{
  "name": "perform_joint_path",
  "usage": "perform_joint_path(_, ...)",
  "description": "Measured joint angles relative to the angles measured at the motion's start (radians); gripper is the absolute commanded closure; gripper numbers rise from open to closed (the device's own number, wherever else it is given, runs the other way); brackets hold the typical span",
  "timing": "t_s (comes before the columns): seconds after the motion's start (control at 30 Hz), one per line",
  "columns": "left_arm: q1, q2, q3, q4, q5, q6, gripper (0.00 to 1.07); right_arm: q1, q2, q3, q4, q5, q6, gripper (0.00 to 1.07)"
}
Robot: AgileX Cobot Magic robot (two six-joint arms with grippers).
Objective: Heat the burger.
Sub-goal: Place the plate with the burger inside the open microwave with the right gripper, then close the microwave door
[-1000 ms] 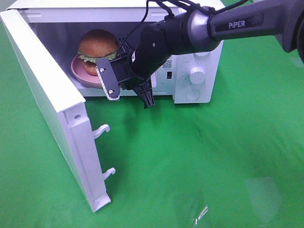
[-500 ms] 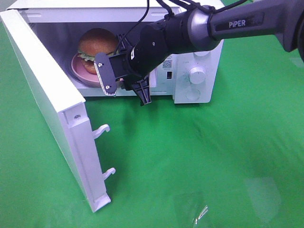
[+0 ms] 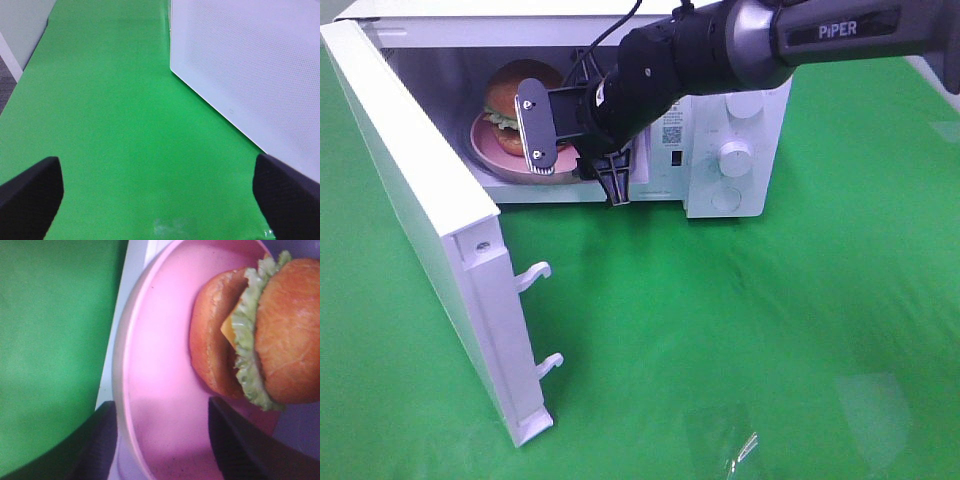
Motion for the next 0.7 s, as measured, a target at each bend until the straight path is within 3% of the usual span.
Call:
perform_joint_path(0.27, 0.000, 0.000, 0.000, 0.000, 0.000, 0.000, 0.12, 0.000, -0.035, 0.031, -0.015, 0.009, 0.023, 0.47)
perform_joint_path(0.7, 0.000, 0.000, 0.000, 0.000, 0.000, 0.000, 0.12, 0.010, -0.171, 0.210, -0.036, 0.006, 0.025, 0.46)
